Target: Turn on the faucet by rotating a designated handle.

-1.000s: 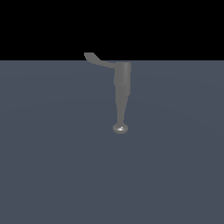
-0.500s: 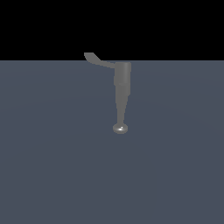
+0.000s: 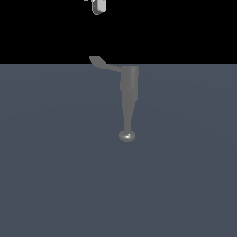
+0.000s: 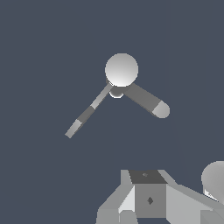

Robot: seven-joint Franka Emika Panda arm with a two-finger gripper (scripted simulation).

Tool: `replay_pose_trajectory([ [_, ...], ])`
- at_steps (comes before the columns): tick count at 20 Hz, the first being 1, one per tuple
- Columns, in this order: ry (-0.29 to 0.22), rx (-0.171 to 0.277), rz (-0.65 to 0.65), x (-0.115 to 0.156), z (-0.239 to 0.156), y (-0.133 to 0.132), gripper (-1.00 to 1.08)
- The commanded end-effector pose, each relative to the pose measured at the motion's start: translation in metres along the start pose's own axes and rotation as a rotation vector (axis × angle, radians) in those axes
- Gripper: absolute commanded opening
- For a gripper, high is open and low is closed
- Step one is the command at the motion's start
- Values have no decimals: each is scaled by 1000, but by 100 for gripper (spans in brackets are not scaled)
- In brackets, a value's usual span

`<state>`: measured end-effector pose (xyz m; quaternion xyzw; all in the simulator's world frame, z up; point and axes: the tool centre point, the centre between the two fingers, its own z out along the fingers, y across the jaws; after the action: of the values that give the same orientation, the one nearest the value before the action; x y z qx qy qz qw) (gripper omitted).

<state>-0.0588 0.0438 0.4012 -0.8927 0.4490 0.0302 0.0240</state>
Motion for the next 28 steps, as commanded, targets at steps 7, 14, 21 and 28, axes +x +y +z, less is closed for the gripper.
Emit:
replay_pose_trajectory([
  [7,16,0,218,20,28,-34,-100],
  [14,35,1,395,35,54,-61,-100],
  [21,57,5,548,48,79,-83,-100],
  [28,72,9,640,55,95,-96,-100],
])
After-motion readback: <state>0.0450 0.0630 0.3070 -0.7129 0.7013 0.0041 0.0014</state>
